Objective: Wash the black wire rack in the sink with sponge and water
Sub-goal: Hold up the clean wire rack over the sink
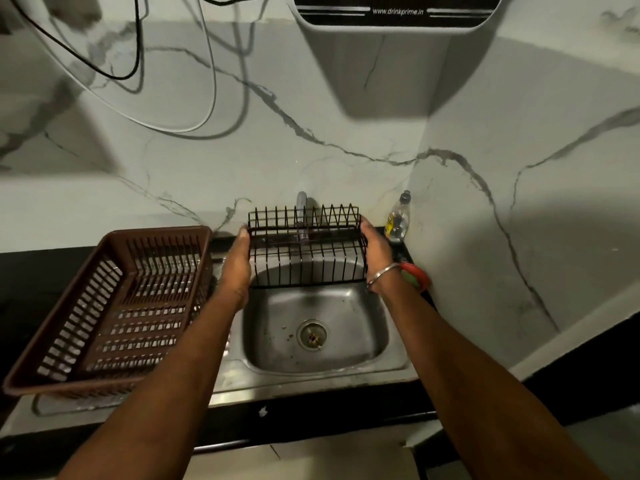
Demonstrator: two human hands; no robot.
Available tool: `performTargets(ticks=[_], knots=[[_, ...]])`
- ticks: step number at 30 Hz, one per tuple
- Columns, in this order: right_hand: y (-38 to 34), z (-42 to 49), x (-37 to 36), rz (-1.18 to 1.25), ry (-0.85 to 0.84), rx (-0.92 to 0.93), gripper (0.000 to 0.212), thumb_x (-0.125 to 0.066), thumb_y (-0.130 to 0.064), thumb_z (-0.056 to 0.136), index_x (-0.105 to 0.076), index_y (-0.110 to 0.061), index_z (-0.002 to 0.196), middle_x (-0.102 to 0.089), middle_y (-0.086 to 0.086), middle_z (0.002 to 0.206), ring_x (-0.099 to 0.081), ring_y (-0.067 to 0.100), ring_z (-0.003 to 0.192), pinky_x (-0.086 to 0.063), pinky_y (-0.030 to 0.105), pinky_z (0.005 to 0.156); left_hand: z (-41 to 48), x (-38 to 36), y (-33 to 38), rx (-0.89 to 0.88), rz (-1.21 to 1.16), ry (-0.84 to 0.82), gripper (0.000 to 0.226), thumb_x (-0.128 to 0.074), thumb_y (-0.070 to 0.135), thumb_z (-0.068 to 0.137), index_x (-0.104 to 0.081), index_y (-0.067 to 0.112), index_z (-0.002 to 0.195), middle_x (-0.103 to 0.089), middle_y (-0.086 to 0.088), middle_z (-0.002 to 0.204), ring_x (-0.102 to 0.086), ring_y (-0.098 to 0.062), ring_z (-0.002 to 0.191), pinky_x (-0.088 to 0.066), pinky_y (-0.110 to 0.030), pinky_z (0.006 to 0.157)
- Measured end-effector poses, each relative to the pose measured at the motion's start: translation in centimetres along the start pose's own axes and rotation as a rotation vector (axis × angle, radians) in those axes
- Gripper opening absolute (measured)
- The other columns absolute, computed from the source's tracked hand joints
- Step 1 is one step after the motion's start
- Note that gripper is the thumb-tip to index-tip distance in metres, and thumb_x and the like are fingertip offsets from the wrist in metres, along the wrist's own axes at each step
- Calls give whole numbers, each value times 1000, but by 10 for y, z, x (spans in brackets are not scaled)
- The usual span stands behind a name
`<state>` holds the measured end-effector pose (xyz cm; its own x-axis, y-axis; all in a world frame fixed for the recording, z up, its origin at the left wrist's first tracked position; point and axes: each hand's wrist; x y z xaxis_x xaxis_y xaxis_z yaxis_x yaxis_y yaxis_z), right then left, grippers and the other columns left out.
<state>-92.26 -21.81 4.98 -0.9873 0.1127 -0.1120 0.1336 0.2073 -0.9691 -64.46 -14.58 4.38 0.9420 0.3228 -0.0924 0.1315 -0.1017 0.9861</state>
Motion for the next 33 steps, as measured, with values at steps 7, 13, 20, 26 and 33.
performTargets(ticks=[7, 13, 20, 26, 33], knots=[[41, 5, 20, 26, 47, -2, 55, -70, -71, 80, -75, -34, 121, -73, -9, 125, -67, 17, 119, -49, 48, 113, -14, -10, -13, 9, 39, -2, 74, -48, 73, 93, -49, 37, 158, -48, 9, 164, -39, -14, 153, -26, -48, 130], [19, 1, 12, 70, 28, -71, 88, -71, -82, 69, -64, -32, 140, -59, -14, 139, -53, 14, 133, -38, 45, 118, -14, -17, 15, -30, 41, 10, 68, -45, 70, 99, -48, 37, 159, -47, 6, 165, -39, -18, 154, -28, -52, 129], [5, -13, 9, 65, 51, -15, 57, -70, -61, 86, -71, -27, 131, -66, -6, 136, -60, 14, 121, -43, 38, 111, -25, -18, 4, 23, 45, 57, 71, -43, 79, 96, -52, 40, 155, -52, 8, 158, -43, -18, 148, -33, -50, 124], [48, 32, 21, 65, 42, -127, 86, -76, -86, 61, -72, -33, 129, -68, -6, 136, -63, 19, 123, -45, 47, 113, -25, -15, 0, 26, 65, 63, 80, -44, 86, 88, -53, 41, 154, -50, 8, 162, -42, -19, 150, -32, -55, 125], [-5, -23, 5, -96, 86, 48, 59, -57, -60, 96, -64, -19, 139, -62, 0, 140, -55, 21, 129, -42, 42, 114, -38, -20, 1, 45, 59, 83, 72, -43, 81, 95, -51, 41, 155, -48, 10, 162, -41, -16, 149, -32, -51, 125]])
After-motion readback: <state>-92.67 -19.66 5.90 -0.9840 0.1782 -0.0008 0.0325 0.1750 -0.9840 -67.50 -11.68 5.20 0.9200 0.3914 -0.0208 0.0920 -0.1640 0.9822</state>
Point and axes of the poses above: each hand's wrist, its own z-axis towards the middle knuckle, its own x-axis out of the back of the hand, y = z × x
